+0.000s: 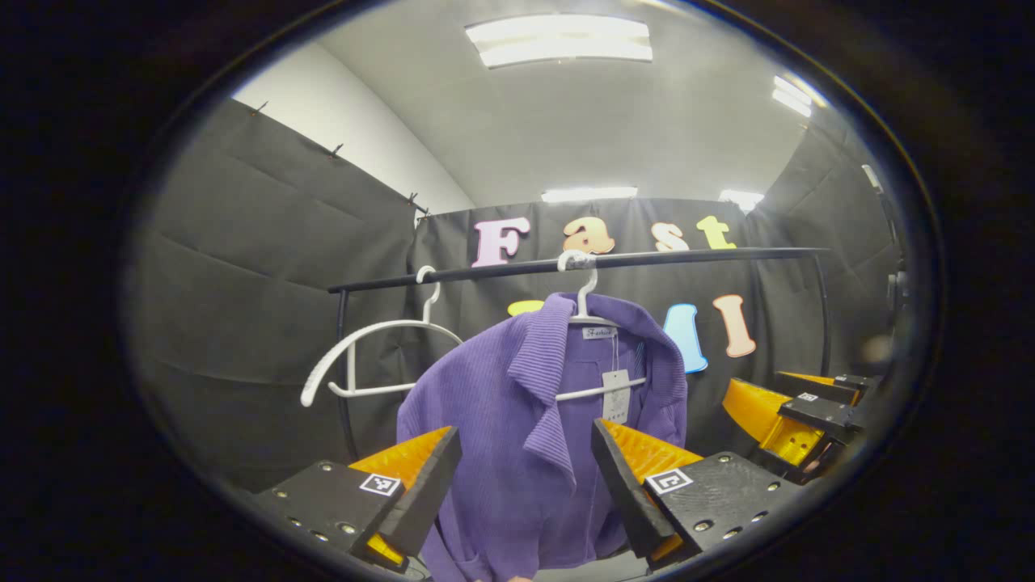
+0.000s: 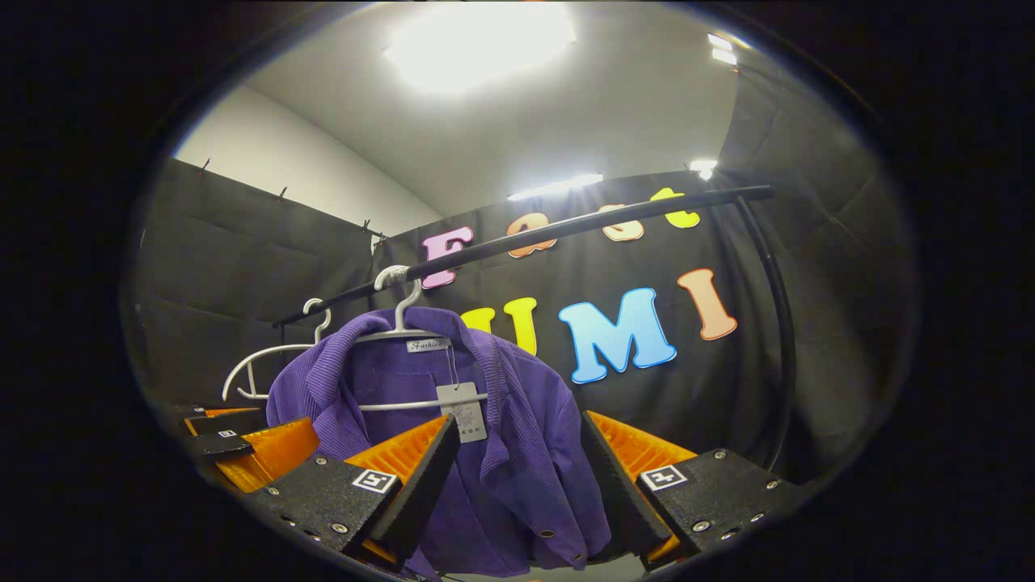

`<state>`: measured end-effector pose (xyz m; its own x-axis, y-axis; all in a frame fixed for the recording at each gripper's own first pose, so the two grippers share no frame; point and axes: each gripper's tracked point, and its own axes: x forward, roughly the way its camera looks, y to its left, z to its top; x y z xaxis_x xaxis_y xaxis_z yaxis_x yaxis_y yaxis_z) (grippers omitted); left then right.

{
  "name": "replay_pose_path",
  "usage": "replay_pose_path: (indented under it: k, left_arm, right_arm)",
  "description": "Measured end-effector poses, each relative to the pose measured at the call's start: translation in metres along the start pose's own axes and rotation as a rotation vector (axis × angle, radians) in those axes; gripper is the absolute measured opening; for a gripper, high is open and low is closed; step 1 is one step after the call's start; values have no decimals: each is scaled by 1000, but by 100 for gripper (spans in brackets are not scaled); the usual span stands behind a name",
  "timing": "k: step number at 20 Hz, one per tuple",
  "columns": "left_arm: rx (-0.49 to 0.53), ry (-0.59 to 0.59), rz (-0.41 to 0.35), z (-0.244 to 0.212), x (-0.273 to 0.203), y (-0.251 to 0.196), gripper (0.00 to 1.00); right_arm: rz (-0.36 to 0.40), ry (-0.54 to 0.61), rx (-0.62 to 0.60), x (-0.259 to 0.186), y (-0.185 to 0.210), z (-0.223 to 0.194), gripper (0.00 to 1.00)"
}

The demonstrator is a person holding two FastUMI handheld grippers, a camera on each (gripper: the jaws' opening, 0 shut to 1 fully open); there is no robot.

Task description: Grasp the clothes on the hanger with both hands and then place them into the laundry hamper below.

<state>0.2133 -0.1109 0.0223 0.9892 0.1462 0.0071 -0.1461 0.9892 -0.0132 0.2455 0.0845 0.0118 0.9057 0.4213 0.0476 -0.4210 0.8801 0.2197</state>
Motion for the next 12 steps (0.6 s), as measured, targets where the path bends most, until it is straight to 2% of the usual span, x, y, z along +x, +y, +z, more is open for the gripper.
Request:
replay_pose_path:
  k: [8,12]
  left_arm:
    - [38,33,81,-20,42,-1,93]
    - [21,45,122,-33,56,2,93]
  right_arm:
    - [58,65,28,58,-1,-29,94]
    - [51,112,30,85,-1,-51,95]
